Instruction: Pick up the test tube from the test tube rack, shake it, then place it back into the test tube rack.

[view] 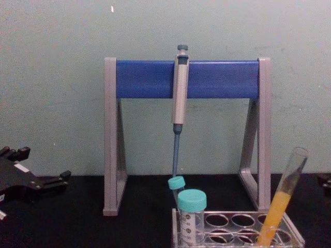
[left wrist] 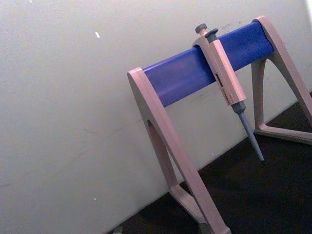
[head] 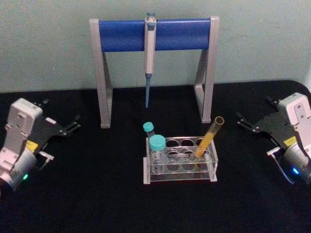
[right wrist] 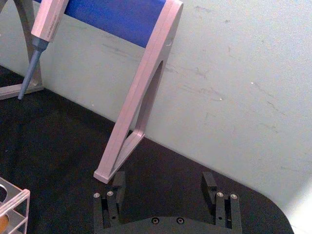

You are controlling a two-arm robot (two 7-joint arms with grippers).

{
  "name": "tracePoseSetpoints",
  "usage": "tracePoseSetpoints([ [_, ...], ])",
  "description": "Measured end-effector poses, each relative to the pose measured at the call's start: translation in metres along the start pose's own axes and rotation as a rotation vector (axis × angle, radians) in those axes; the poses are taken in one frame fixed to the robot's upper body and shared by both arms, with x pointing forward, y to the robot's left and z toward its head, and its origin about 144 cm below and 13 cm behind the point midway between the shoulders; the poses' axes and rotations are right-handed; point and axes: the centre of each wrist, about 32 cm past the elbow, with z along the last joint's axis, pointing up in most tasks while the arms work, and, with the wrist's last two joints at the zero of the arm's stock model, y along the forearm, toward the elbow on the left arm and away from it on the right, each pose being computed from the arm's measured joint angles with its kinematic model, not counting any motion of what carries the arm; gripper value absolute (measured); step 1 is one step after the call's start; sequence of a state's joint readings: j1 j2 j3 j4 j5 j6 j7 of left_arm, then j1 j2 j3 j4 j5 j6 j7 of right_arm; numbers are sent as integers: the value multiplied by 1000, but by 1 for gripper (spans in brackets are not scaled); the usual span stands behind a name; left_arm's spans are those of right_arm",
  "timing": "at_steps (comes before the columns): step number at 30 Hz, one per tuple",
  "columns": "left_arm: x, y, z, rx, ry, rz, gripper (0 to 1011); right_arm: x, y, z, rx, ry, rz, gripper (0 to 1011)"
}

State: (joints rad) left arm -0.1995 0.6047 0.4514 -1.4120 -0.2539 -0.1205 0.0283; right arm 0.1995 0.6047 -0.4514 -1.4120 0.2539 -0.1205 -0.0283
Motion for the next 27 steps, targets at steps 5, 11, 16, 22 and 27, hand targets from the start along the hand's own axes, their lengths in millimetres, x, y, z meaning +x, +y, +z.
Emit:
tracePoseSetpoints([
  [5,0,0,0,0,0,0,1001,0,0,0,0,0,0,1000],
  [11,0,0,0,0,0,0,1001,0,0,0,0,0,0,1000],
  [16,0,0,0,0,0,0,1001,0,0,0,0,0,0,1000],
  [22,0,0,0,0,0,0,1001,0,0,0,0,0,0,1000],
  [27,0,0,0,0,0,0,1001,0,0,0,0,0,0,1001],
])
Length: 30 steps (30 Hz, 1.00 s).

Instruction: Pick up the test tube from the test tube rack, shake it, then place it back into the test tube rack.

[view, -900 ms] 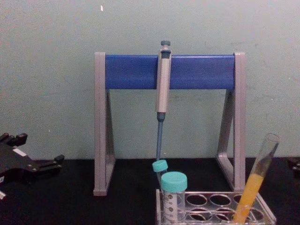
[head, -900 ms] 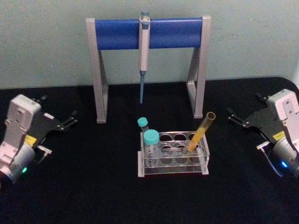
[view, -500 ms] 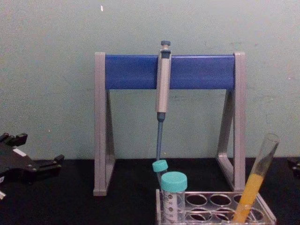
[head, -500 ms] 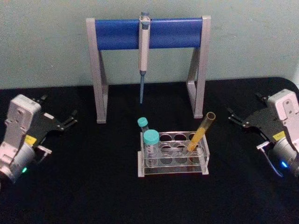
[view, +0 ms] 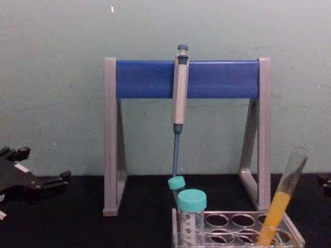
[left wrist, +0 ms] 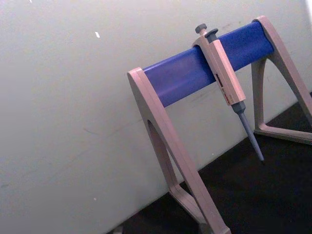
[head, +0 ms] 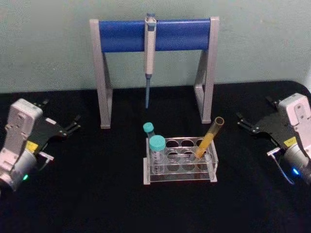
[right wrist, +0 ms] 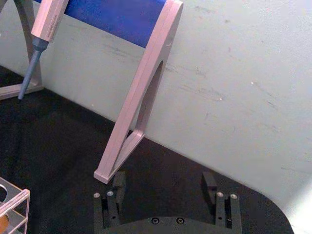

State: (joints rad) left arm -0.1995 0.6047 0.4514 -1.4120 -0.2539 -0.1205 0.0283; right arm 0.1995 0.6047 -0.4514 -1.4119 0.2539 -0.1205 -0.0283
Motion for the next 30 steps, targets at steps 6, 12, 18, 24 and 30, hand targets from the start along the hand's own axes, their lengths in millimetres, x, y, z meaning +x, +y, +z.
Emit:
tracePoseSetpoints([
  [6,0,0,0,0,0,0,1001,0,0,0,0,0,0,1000],
  [12,0,0,0,0,0,0,1002,0,0,0,0,0,0,1000],
  [18,0,0,0,0,0,0,1001,0,0,0,0,0,0,1000],
  [24,0,0,0,0,0,0,1001,0,-1,1,0,4,2,1000],
  [30,0,0,0,0,0,0,1001,3,-9,4,1,41,22,1000],
])
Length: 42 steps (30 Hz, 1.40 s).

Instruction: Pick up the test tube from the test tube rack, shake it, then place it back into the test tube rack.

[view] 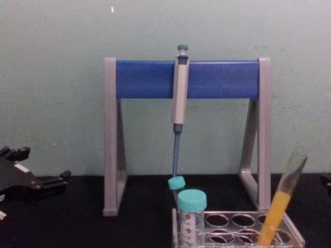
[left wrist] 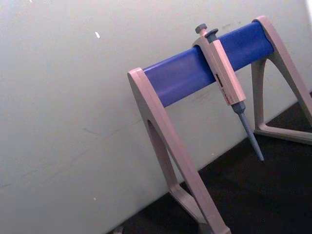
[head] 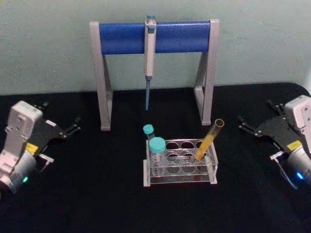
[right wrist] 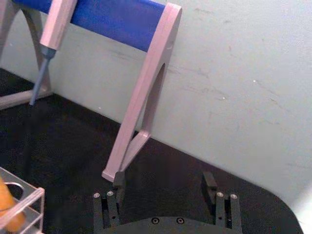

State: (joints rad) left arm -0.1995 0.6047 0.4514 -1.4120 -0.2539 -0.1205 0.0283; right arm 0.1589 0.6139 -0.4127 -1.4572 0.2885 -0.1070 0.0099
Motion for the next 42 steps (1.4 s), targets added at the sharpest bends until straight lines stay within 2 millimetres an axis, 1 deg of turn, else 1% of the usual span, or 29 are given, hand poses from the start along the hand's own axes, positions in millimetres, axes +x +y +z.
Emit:
tracePoseSetpoints([
  [7,0,0,0,0,0,0,1001,0,-11,4,20,28,31,1000],
  [12,0,0,0,0,0,0,1002,-1,-23,7,32,76,79,1000],
  [25,0,0,0,0,0,0,1001,-12,-53,9,59,168,175,1000],
  [32,0,0,0,0,0,0,1001,-17,-61,11,66,181,212,1000],
  [42,0,0,0,0,0,0,1001,-27,-66,11,64,203,257,1000],
])
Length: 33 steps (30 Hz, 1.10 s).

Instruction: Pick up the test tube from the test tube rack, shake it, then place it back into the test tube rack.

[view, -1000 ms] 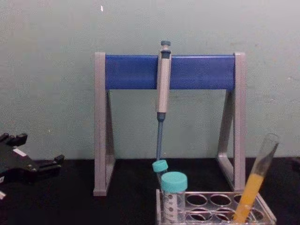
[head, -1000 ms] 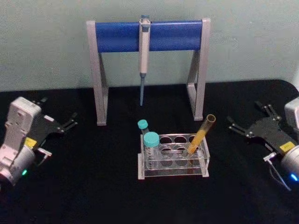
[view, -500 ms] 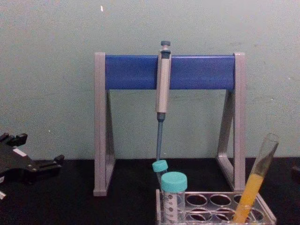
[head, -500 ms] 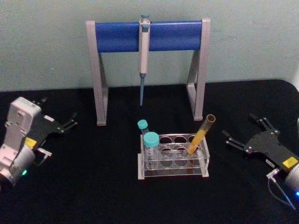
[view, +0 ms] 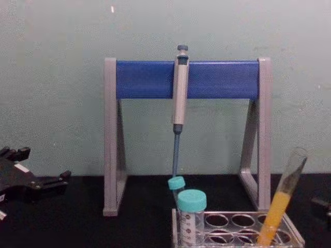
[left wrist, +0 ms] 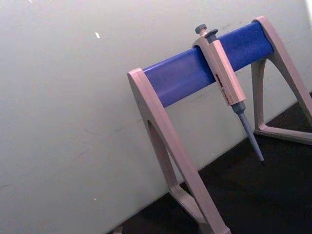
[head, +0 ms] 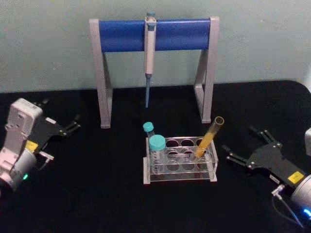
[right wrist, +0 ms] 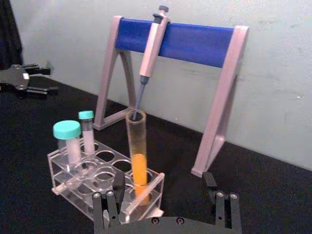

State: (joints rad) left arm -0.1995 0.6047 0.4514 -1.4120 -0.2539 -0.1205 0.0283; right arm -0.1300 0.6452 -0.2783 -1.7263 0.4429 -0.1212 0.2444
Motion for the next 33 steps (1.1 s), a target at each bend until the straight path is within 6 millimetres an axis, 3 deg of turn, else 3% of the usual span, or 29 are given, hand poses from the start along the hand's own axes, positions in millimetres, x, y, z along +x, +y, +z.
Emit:
tracePoseSetpoints([
  [12,0,0,0,0,0,0,1001,-8,5,-1,17,11,44,1000],
  [33,0,0,0,0,0,0,1001,-12,37,-12,52,16,78,1000],
])
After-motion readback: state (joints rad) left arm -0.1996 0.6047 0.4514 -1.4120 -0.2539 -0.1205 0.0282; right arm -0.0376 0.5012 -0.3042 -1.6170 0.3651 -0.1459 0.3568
